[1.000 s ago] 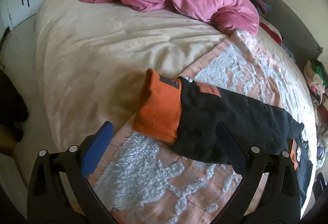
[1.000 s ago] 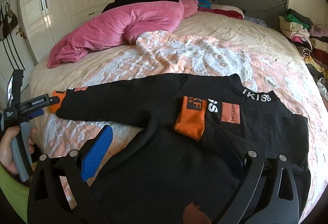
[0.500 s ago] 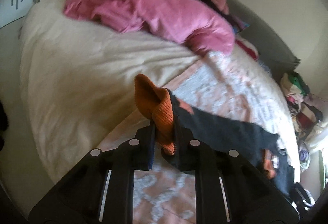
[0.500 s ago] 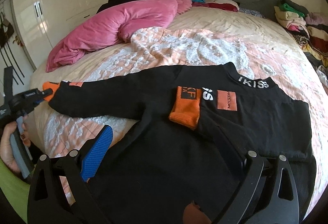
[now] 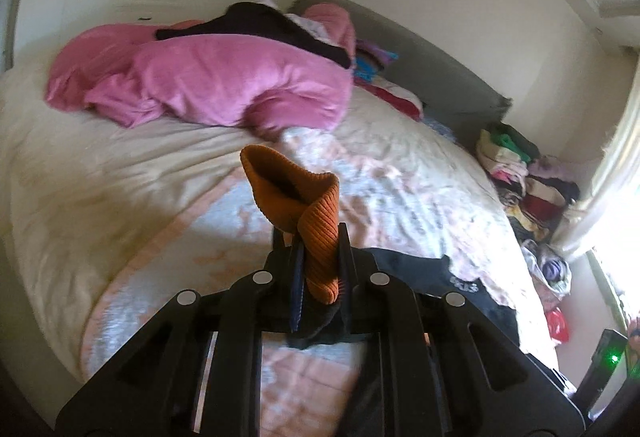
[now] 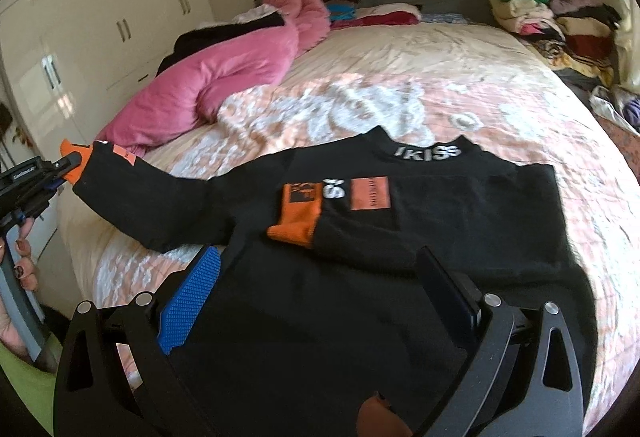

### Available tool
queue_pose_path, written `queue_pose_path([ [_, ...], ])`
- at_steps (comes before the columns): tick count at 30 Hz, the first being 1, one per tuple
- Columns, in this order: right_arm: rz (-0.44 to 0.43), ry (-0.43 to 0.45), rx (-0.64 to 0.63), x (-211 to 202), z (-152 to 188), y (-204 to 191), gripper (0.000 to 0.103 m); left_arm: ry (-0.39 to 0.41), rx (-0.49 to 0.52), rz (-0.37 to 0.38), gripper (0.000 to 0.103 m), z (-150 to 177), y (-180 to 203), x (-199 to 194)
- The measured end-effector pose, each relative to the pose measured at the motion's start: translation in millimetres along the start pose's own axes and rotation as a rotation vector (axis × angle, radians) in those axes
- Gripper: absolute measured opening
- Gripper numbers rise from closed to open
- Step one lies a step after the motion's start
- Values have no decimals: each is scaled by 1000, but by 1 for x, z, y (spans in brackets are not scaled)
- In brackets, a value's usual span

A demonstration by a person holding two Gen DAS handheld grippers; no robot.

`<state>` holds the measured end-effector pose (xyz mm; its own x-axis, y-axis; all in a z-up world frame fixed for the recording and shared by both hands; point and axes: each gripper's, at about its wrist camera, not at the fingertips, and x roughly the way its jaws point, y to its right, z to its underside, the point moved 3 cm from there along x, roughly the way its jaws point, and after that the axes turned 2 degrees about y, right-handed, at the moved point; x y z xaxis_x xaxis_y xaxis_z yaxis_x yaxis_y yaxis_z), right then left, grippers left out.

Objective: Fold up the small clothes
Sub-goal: 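Lift the sleeve with the left tool and fold it across the body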

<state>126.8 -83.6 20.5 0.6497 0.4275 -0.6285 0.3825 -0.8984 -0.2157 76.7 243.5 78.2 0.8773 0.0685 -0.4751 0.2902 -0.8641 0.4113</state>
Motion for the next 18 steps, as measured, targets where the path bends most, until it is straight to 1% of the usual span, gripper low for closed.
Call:
queue_pose_path([
  [10,33,31,82,-28,4,39,98,-26,78,121,7,1,63,7],
  [13,46,46,104,-37,5,50,98,-51,102,172,7,6,87,13],
  [18,86,58,137,-47,8,70,98,-97,136,233,7,18,118,25],
])
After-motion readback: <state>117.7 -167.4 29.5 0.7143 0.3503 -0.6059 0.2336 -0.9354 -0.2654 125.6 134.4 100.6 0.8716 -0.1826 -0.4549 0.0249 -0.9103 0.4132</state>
